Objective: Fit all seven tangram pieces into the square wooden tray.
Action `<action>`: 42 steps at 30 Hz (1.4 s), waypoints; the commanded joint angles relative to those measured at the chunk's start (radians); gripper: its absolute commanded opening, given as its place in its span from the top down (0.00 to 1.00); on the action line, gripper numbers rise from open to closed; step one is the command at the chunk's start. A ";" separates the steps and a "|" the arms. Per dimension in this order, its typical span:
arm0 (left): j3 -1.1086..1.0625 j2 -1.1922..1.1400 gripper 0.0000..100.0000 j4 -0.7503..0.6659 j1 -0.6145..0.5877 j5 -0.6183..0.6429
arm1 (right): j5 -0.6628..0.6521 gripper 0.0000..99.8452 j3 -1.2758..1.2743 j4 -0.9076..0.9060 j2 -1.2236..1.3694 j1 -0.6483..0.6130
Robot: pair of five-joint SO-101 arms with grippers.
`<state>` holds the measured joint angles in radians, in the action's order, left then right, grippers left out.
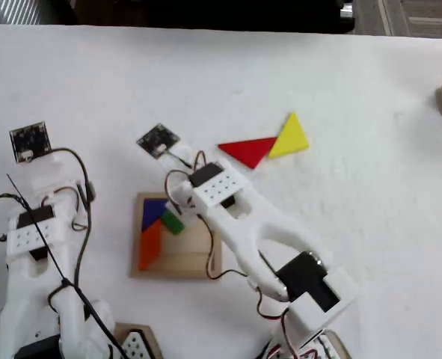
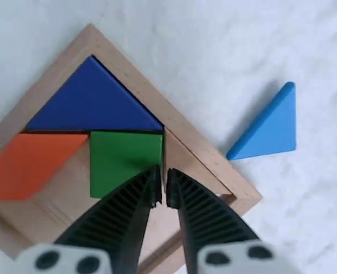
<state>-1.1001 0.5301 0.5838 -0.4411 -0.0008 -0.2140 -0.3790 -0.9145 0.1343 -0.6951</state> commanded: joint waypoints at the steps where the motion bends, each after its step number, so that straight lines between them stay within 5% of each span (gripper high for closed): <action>1: 0.021 0.005 0.79 -0.034 -0.010 -0.006 | 0.011 0.98 0.035 -0.033 -0.036 0.027; 6: 0.021 0.004 0.79 -0.034 -0.010 -0.006 | 0.011 0.98 0.037 -0.196 -0.174 0.128; 10: 0.025 0.001 0.79 -0.034 -0.007 -0.006 | 0.011 0.98 -0.075 -0.148 -0.182 0.147; 18: 0.025 0.001 0.79 -0.034 -0.007 -0.006 | 0.055 0.78 -0.107 -0.093 -0.053 0.101; 26: 0.025 0.001 0.79 -0.034 -0.007 -0.006 | 0.061 0.80 -0.021 -0.113 0.048 0.114; 33: 0.025 0.001 0.79 -0.034 -0.005 -0.006 | 0.126 0.81 -0.003 -0.193 -0.131 0.143; 42: 0.025 0.001 0.79 -0.034 -0.005 -0.006 | 0.167 0.81 -0.101 -0.071 -0.110 0.122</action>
<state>-1.1001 0.5301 0.5838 -0.4411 -0.0008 -0.0806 -0.4849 -1.0203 0.0192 -0.5631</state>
